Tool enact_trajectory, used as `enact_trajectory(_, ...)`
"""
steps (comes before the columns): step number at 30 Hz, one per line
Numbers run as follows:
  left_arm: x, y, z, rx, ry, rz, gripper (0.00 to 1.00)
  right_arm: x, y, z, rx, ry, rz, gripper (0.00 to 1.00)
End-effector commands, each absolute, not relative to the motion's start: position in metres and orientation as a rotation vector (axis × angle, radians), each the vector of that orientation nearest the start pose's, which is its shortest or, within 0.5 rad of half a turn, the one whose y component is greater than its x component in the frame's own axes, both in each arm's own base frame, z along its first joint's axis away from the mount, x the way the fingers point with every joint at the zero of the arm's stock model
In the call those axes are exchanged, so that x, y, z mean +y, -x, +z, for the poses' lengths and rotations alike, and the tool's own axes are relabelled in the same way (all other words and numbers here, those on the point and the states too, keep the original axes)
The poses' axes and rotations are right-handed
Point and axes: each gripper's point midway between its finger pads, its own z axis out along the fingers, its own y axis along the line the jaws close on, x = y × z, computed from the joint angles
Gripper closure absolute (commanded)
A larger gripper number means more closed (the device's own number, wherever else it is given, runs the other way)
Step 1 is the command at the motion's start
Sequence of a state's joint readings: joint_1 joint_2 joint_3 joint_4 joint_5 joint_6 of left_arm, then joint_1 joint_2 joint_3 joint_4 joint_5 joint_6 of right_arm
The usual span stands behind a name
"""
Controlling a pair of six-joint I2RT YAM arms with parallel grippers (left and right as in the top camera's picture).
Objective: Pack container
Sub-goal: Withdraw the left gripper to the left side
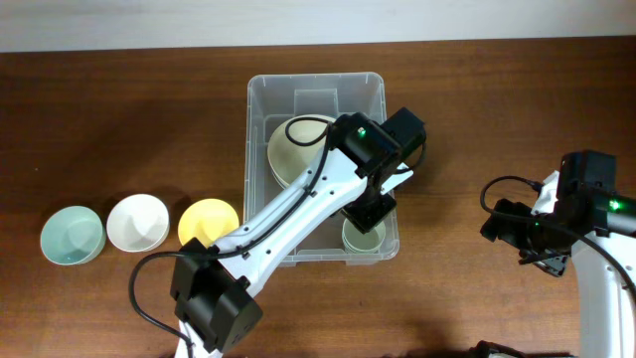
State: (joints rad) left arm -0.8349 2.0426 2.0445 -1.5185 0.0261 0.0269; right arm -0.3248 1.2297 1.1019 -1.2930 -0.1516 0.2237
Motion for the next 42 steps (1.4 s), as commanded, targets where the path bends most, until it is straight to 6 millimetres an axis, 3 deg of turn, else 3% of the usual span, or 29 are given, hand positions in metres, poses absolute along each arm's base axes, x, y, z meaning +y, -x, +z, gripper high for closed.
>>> enact_trajectory(1,-0.284,-0.269,0.166,2.811,-1.292,0.043,0.55,-0.045,-0.214,0.147,2.887,-0.773,0.208,0.10)
enact_trajectory(4,-0.253,-0.288,0.191,2.773,-1.159,0.215,0.55,-0.044,-0.214,0.147,2.888,-0.773,0.208,0.10)
enact_trajectory(6,-0.223,-0.301,0.219,2.752,-1.014,0.249,0.54,-0.044,-0.213,0.147,2.888,-0.773,0.208,0.10)
enact_trajectory(8,-0.188,-0.310,0.248,2.748,-0.822,0.216,0.53,-0.044,-0.213,0.147,2.888,-0.773,0.208,0.10)
enact_trajectory(11,-0.121,-0.315,0.287,2.747,-0.460,0.185,0.51,-0.044,-0.214,0.147,2.888,-0.773,0.208,0.10)
enact_trajectory(15,-0.037,-0.295,0.318,2.747,-0.043,0.114,0.50,-0.044,-0.214,0.147,2.888,-0.773,0.208,0.10)
enact_trajectory(19,0.032,-0.262,0.325,2.709,0.296,0.141,0.50,-0.044,-0.213,0.147,2.888,-0.773,0.208,0.10)
enact_trajectory(22,0.075,-0.225,0.307,2.707,0.596,0.190,0.48,-0.044,-0.213,0.147,2.888,-0.773,0.208,0.10)
enact_trajectory(26,0.116,-0.202,0.273,2.570,0.971,0.193,0.25,-0.044,-0.214,0.147,2.888,-0.772,0.208,0.10)
enact_trajectory(31,0.149,-0.227,0.215,2.421,1.140,0.044,0.21,-0.044,-0.214,0.147,2.894,-0.744,0.206,0.10)
enact_trajectory(35,0.178,-0.245,0.168,2.413,1.235,0.005,0.20,-0.044,-0.211,0.147,2.905,-0.737,0.207,0.10)
enact_trajectory(38,0.195,-0.249,0.133,2.470,1.329,-0.013,0.19,-0.043,-0.211,0.147,2.907,-0.739,0.207,0.10)
enact_trajectory(39,0.203,-0.246,0.107,2.518,1.400,-0.034,0.19,-0.043,-0.211,0.147,2.907,-0.739,0.207,0.10)
enact_trajectory(42,0.210,-0.239,0.074,2.575,1.506,-0.065,0.19,-0.043,-0.210,0.147,2.910,-0.740,0.208,0.10)
